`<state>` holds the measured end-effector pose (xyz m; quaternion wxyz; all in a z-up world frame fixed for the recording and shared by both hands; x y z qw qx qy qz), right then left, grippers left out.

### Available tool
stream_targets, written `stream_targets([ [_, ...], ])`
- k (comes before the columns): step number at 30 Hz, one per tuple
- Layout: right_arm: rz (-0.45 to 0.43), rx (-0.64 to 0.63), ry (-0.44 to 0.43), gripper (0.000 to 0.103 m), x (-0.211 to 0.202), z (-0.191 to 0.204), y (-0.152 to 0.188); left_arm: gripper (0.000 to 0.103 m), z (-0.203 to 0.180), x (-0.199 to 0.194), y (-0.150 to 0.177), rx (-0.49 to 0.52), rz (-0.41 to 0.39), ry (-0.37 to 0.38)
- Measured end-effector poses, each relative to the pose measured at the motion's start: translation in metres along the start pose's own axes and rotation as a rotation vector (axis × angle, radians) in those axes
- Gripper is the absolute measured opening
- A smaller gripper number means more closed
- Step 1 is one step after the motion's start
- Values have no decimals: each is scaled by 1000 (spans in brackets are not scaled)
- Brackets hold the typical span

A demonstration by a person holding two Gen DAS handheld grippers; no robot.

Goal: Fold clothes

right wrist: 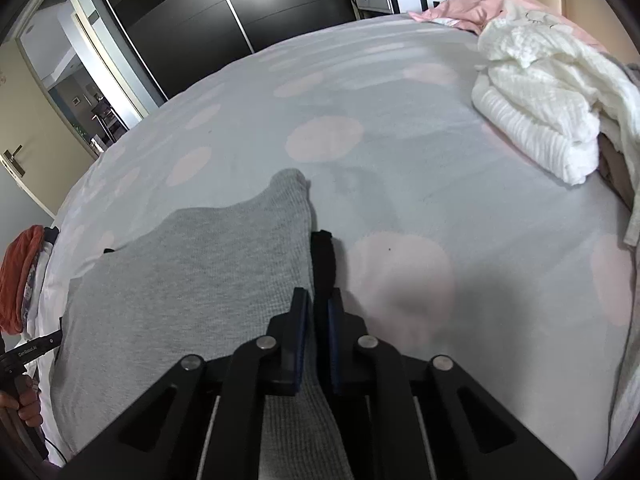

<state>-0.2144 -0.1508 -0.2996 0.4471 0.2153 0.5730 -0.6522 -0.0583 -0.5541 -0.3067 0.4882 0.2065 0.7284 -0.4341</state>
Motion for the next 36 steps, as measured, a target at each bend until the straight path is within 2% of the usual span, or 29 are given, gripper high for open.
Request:
stream_targets([
  [5,-64,-79,12,8,-32,31,-9,43,-3,-17,-9,-4,-54,39],
  [13,-119,-217,47,7,-71,117,-10,43,0,-46,-22,-37,-131,106],
  [18,-142,-292,43,7,-80,179,-11,43,16,-51,-25,-114,-120,148],
  [25,-117,-377,-13,7,-67,267,3,40,42,-51,-27,-231,-87,200],
  [29,-70,-429,-67,7,-41,318,21,39,59,-40,-25,-277,-61,165],
  [32,-25,-460,-95,7,-16,352,38,39,65,-33,-24,-315,-48,169],
  [36,48,-489,-78,7,21,372,59,39,66,-27,-26,-306,-52,156],
])
Point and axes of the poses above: each gripper's, at about its wrist camera, not at the fingertips, and x roughly the way its jaws point, z to its left, y to its underside, the point moved 9 cm from there along x, roughly the way its jaws point, and after that the axes turned 1 degree about y, right-handed, at the moved point
